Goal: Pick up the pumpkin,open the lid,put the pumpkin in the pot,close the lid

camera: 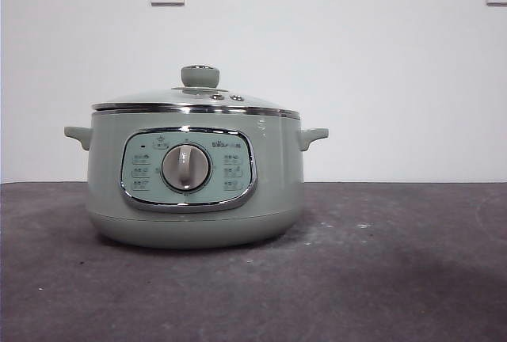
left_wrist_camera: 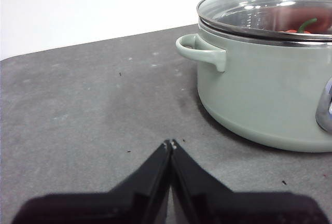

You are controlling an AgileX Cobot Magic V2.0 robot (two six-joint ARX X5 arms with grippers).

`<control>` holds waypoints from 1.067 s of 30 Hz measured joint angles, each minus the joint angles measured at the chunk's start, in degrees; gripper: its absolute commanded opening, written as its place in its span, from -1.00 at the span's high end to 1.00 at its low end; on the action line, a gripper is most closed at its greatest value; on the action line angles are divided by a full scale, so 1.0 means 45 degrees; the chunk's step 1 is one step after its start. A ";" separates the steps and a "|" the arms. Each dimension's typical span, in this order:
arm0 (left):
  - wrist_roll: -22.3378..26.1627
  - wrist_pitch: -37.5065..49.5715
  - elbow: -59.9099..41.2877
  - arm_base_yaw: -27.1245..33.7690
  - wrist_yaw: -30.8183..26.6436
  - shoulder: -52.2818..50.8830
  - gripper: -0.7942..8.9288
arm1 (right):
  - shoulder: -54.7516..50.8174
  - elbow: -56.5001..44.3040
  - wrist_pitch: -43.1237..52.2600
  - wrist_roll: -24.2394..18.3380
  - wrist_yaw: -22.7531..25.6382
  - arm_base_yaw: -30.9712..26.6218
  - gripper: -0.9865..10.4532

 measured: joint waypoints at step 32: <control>0.0000 0.0000 0.0000 0.0000 0.0000 0.0005 0.84 | -0.0019 -0.0622 -0.0466 0.0962 0.0005 -0.0029 0.83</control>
